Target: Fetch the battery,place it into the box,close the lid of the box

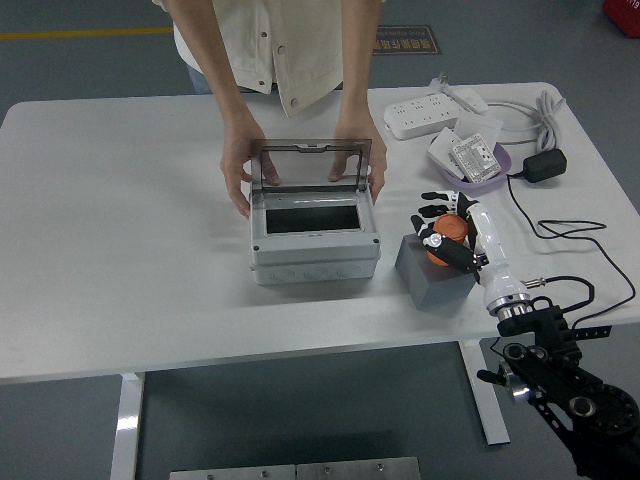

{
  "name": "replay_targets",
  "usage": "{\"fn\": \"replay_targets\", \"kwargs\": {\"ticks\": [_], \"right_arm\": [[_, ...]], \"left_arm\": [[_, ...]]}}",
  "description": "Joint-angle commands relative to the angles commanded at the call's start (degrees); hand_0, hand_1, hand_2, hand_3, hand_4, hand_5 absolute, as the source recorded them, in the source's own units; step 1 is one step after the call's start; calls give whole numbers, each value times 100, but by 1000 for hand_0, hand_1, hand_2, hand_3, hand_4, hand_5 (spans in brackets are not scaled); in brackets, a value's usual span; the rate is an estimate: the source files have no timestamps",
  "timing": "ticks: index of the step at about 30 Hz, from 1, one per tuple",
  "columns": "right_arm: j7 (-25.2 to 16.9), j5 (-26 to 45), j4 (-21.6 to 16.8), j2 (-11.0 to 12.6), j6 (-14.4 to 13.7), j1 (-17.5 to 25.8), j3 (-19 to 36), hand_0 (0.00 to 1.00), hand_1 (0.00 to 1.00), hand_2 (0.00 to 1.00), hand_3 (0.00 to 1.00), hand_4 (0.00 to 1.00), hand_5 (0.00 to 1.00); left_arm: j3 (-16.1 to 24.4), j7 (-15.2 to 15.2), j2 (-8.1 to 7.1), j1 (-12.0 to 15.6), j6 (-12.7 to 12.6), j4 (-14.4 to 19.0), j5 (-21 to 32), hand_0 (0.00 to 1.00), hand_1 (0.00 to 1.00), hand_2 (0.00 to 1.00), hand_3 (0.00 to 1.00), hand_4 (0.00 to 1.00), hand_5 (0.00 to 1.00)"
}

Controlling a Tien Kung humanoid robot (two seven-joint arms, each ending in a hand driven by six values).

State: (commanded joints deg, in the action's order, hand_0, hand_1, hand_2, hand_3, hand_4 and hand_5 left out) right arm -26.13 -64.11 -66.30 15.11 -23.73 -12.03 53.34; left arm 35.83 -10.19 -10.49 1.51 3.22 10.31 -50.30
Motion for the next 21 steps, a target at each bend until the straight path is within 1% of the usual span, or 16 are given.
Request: {"fn": "replay_targets", "kwargs": {"ticks": [3, 4, 9, 10, 15, 16, 21], "right_arm": [[-1, 8, 8, 3, -4, 6, -6, 471, 537, 531, 623, 727, 260], [-1, 14, 13, 5, -4, 9, -12, 434, 519, 515, 613, 716, 254], [-1, 40, 44, 19, -3, 15, -66, 434, 519, 515, 613, 716, 254], [0, 41, 50, 22, -6, 14, -77, 339, 444, 477, 582, 667, 257], [7, 43, 71, 32, -34, 14, -123, 339, 444, 477, 582, 667, 257], [9, 43, 72, 33, -42, 13, -133, 363, 424, 459, 554, 584, 226], [25, 41, 76, 31, -66, 15, -152, 363, 424, 459, 554, 584, 226]], "left_arm": [[-19, 5, 0, 0, -2, 0, 22, 643, 747, 617, 554, 704, 238], [-28, 8, 0, -1, -3, 0, 32, 643, 747, 617, 554, 703, 238], [-62, 20, -1, -10, -7, 0, 71, 643, 747, 617, 554, 703, 238], [-64, 22, -1, -12, -7, 0, 75, 643, 747, 617, 554, 704, 238], [-59, 27, -4, -19, -10, 0, 73, 643, 747, 617, 554, 704, 238], [-59, 28, -5, -19, -11, 0, 76, 643, 747, 617, 554, 704, 238], [-82, 35, -4, -17, -14, 0, 110, 643, 747, 617, 554, 704, 238]]}}
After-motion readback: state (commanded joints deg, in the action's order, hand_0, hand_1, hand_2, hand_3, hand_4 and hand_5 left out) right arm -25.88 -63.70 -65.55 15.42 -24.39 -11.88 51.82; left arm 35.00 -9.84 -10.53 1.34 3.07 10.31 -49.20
